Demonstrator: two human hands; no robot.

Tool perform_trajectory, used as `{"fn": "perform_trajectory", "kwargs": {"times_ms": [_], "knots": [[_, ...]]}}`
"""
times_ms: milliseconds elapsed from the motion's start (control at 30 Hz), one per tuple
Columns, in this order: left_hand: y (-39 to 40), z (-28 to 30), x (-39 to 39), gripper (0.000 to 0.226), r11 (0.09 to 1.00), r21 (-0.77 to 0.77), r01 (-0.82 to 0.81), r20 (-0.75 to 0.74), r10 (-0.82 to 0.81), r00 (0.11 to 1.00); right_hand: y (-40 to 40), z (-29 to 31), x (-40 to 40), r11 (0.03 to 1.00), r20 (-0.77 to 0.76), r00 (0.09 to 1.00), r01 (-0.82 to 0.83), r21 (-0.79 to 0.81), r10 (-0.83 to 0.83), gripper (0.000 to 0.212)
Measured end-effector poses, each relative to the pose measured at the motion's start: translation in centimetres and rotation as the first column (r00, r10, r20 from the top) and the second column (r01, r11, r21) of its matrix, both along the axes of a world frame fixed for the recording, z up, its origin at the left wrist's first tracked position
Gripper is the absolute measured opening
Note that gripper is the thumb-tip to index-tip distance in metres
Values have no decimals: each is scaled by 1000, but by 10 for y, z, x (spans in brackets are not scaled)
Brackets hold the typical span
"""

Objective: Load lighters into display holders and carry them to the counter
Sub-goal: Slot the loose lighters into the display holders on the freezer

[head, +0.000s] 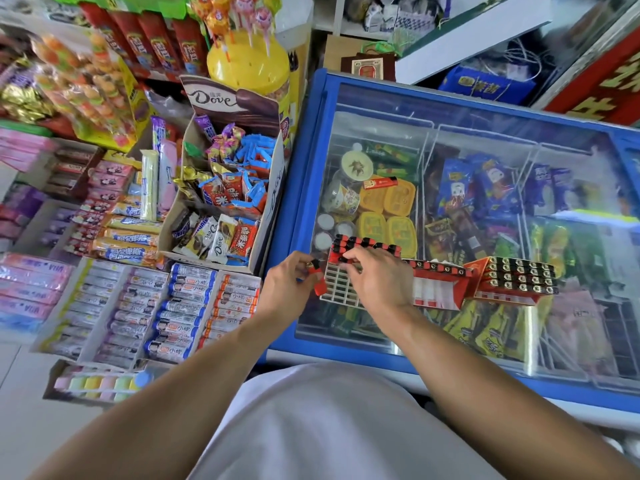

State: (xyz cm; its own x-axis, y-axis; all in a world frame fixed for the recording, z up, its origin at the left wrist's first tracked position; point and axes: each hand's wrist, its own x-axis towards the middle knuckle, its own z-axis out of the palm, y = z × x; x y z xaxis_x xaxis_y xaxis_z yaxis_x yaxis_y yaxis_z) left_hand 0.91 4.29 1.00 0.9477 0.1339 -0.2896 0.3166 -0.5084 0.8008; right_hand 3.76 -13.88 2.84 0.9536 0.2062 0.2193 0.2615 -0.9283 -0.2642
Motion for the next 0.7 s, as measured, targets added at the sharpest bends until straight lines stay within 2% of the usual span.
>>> {"fn": "perform_trajectory", "kwargs": {"times_ms": [133, 433, 600, 667, 700], "knots": [[-1, 2, -2, 23, 1000, -25, 1, -30, -1, 1000, -2, -2, -1, 999, -5, 999, -32, 28, 32, 18], [-5, 12, -3, 17, 998, -55, -15, 9, 16, 1000, -1, -7, 0, 992, 60, 996, -68, 106, 62, 19], [-7, 19, -5, 17, 998, -57, -3, 35, 5, 999, 1, -7, -5, 994, -61, 992, -108, -27, 107, 42], [-10, 21, -7, 17, 998, -67, -6, 45, 9, 999, -2, -2, -12, 996, -87, 992, -93, -14, 91, 44], [-12, 24, -7, 17, 997, -81, -12, 49, 16, 999, -6, 2, -16, 996, -113, 990, -81, 47, 86, 44]]}}
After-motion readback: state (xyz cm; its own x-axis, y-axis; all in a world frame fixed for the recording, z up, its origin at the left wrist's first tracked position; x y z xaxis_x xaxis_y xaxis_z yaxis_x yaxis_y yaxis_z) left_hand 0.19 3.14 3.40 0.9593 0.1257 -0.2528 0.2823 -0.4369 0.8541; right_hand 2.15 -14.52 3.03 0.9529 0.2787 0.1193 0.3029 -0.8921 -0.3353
